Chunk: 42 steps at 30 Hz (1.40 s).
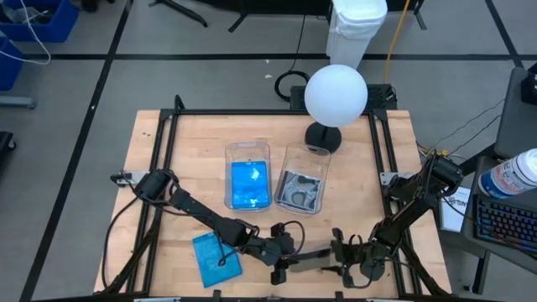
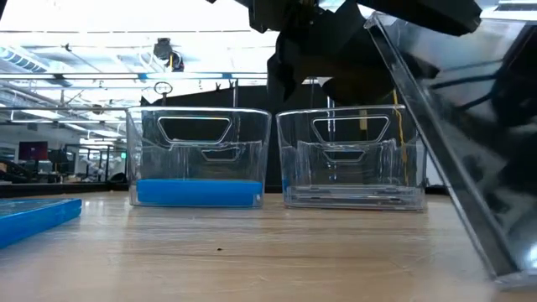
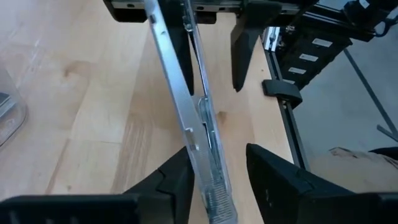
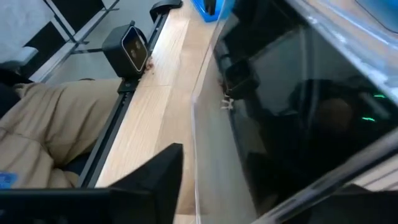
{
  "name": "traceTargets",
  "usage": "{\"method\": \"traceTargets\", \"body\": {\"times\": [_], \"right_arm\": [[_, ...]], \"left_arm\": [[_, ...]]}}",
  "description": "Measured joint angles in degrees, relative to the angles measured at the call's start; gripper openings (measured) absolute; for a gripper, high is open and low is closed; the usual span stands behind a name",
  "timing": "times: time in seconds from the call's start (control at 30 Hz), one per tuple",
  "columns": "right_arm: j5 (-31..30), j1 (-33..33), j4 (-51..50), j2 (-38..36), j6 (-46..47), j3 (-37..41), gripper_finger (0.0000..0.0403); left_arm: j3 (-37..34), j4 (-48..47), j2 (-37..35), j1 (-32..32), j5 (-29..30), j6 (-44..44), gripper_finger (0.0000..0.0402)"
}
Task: Pick & place jewel cases by type
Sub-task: Put the black cd case into the right transparent bin
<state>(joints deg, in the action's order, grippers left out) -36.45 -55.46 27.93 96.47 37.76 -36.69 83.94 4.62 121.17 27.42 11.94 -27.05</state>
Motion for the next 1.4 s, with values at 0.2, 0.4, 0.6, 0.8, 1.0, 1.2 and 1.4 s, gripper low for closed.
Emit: {"method": "traceTargets", "body": {"times": [0.2,0.4,0.6,0.8,1.0,1.2,1.4], "right_arm": [[-1.62,0.00,0.03,0.00,-2.53,0.00,0.0255],[-5.66,-0.53,-0.90,-0.02,-4.96,-0.02,0.0286],[-8.45,-0.50,-1.45,-0.02,-7.35,-0.02,0.0285],[-8.97,-0.44,-1.63,0.62,-9.24,-0.08,0.0284],[-12.62,-0.48,-0.97,4.43,-9.39,-0.13,0.0283],[-13.50,-0.50,2.14,7.25,-8.62,-0.11,0.0283],[-11.98,-0.48,4.19,7.67,-8.48,-0.07,0.0263]], "left_arm": [[0.00,0.00,0.00,-0.02,0.00,0.55,0.0147],[0.00,0.24,0.00,-0.02,-0.17,1.05,0.0147],[0.00,1.71,0.00,-0.07,-3.32,1.05,0.0147],[0.00,2.40,0.00,-0.18,-3.73,1.40,0.0148],[0.00,2.81,0.72,-0.50,-3.62,1.16,0.0148],[0.02,2.66,1.05,-0.46,-2.70,2.31,0.0148],[0.00,2.71,1.11,-0.35,-1.81,3.37,0.0148]]}}
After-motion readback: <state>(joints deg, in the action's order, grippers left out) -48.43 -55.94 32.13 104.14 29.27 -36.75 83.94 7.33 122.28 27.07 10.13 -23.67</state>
